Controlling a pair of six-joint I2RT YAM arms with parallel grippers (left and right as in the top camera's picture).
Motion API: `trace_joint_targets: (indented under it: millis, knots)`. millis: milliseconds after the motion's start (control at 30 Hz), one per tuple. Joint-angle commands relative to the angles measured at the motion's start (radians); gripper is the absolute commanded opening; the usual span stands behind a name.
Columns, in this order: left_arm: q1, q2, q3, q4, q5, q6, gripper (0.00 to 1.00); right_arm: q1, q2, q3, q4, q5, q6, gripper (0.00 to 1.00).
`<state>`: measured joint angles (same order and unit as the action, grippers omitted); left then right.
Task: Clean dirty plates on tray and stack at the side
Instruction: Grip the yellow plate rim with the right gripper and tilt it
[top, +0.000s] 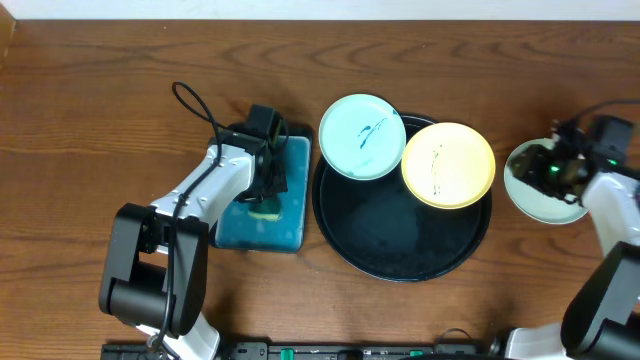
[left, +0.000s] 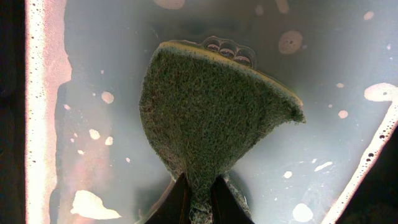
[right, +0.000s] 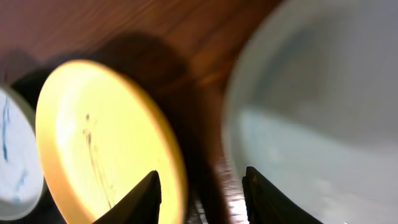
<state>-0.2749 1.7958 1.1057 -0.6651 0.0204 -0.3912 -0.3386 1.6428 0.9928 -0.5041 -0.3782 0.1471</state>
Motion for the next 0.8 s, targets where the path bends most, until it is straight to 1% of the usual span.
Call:
trace_joint_targets:
  millis: [0, 100, 300, 433, 500, 600, 633, 767]
  knots:
    - [0.003, 0.005, -0.016, -0.003, -0.001, 0.013, 0.08, 0.055, 0.007, 0.000, 0.000, 0.076, -0.044, 0.43]
    - [0.003, 0.005, -0.016, -0.003, -0.001, 0.013, 0.07, 0.095, 0.009, 0.000, 0.006, 0.113, -0.044, 0.44]
    - [0.003, 0.005, -0.016, -0.003, -0.001, 0.013, 0.08, 0.153, 0.048, 0.000, 0.026, 0.116, -0.044, 0.44]
    - [0.003, 0.005, -0.016, -0.003, -0.001, 0.013, 0.07, 0.180, 0.089, 0.000, 0.031, 0.116, -0.044, 0.40]
    - [0.003, 0.005, -0.016, -0.003, -0.001, 0.013, 0.07, 0.190, 0.111, 0.000, 0.041, 0.116, -0.043, 0.32]
    - [0.003, 0.005, -0.016, -0.003, -0.001, 0.013, 0.08, 0.196, 0.122, 0.000, 0.044, 0.116, -0.039, 0.09]
    - [0.003, 0.005, -0.016, -0.003, -0.001, 0.013, 0.07, 0.196, 0.122, 0.000, 0.044, 0.116, -0.040, 0.02]
    - [0.003, 0.005, -0.016, -0.003, -0.001, 0.013, 0.07, 0.195, 0.108, 0.001, 0.039, 0.116, -0.035, 0.01]
